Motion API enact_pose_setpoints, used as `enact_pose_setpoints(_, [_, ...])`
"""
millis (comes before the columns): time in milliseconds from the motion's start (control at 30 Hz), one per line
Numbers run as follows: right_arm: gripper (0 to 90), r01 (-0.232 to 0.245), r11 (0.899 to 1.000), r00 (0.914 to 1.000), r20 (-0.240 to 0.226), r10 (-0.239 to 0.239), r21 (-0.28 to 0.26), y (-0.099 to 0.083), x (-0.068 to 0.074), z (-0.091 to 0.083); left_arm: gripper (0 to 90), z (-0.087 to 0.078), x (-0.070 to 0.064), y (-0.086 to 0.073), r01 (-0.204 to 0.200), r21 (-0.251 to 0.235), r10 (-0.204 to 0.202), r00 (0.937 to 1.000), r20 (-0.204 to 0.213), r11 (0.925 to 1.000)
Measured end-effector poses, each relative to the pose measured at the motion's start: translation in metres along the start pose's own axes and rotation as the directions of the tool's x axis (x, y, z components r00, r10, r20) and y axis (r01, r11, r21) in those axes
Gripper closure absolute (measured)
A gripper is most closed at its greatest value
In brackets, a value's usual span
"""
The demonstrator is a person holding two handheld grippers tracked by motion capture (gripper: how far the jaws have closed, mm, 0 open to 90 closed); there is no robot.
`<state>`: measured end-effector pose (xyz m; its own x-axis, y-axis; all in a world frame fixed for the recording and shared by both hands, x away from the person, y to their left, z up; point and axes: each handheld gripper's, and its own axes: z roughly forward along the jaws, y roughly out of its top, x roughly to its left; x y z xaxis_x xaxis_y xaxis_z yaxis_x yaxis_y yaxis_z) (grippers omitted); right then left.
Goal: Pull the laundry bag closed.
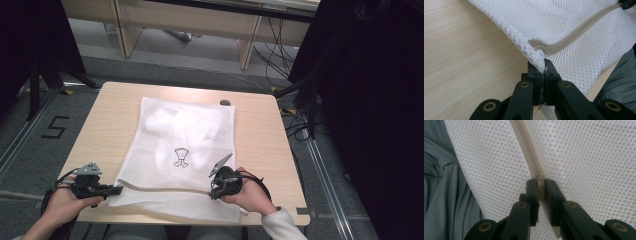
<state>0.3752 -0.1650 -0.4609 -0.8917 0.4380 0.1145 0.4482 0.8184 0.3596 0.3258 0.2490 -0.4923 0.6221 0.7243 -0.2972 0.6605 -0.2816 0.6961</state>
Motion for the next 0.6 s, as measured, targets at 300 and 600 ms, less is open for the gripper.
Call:
enact_pose_setpoints(300, [82.4, -0.012, 1.0, 0.9999, -0.006, 0.012, 0.001, -0.0056, -0.0017, -0.0013, 86.0, 0.0, 0.0002, 0.0, -0.004, 0.003, 0.004, 1.0, 0.002, 1.0])
enact_pose_setpoints(600, [82.4, -0.015, 1.0, 0.9999, -0.007, 0.015, 0.007, -0.0086, -0.0031, -0.0014, 85.9, 0.0002, 0.0, 0.0, 0.003, -0.001, -0.003, 1.0, 0.003, 1.0])
